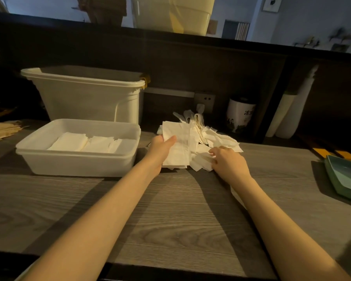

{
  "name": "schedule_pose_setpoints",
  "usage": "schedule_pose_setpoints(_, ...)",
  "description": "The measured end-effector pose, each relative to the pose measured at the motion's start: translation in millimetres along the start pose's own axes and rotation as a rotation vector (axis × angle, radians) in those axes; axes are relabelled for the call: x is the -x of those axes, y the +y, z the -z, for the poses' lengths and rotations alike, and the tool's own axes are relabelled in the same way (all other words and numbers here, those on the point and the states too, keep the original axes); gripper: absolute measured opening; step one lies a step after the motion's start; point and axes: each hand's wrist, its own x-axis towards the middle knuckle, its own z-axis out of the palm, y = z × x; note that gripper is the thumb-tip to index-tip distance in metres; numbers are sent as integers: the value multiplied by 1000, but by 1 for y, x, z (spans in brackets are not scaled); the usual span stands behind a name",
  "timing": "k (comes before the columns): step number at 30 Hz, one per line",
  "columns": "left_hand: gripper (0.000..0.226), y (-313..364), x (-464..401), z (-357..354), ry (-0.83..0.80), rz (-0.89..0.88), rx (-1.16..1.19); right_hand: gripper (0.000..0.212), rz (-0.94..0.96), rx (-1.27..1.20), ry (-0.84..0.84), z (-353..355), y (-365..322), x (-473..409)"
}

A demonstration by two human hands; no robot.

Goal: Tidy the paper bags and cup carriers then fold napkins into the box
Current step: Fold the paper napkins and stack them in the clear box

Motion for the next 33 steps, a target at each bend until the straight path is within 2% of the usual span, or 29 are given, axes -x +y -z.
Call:
schedule_pose_setpoints(3,36,-1,1,0,-1,4,7,25,21,67,63,-3,-1,-1)
schedule_pose_setpoints(5,35,-1,0,0,6,11,23,27,10,81,107,-3,-1,-1)
schedule_pose_setpoints(9,33,-1,-2,2,49,35,86,28,-30,-20,274,5,3,1)
schedule_pose_setpoints(12,35,-2,-5,4,72,52,118,29,-124,-295,380,14,4,1)
schedule_pose_setpoints(15,37,-2,-5,2,85,79,145,30,-180,-737,425,24,0,0)
schedule_pose_setpoints(19,34,-2,-4,-2,91,149,256,23,-190,-1250,297,36,-17,5)
schedule_pose_setpoints(22,30,-5,-2,-6,35,210,358,20,-222,-1453,175,36,-33,8)
schedule_pose_setpoints(28,27,-2,10,-11,-281,237,574,33,-234,-1402,78,26,-51,17)
schedule_pose_setpoints(33,52,-1,10,-10,-417,221,591,32,-215,-1328,66,23,-52,19)
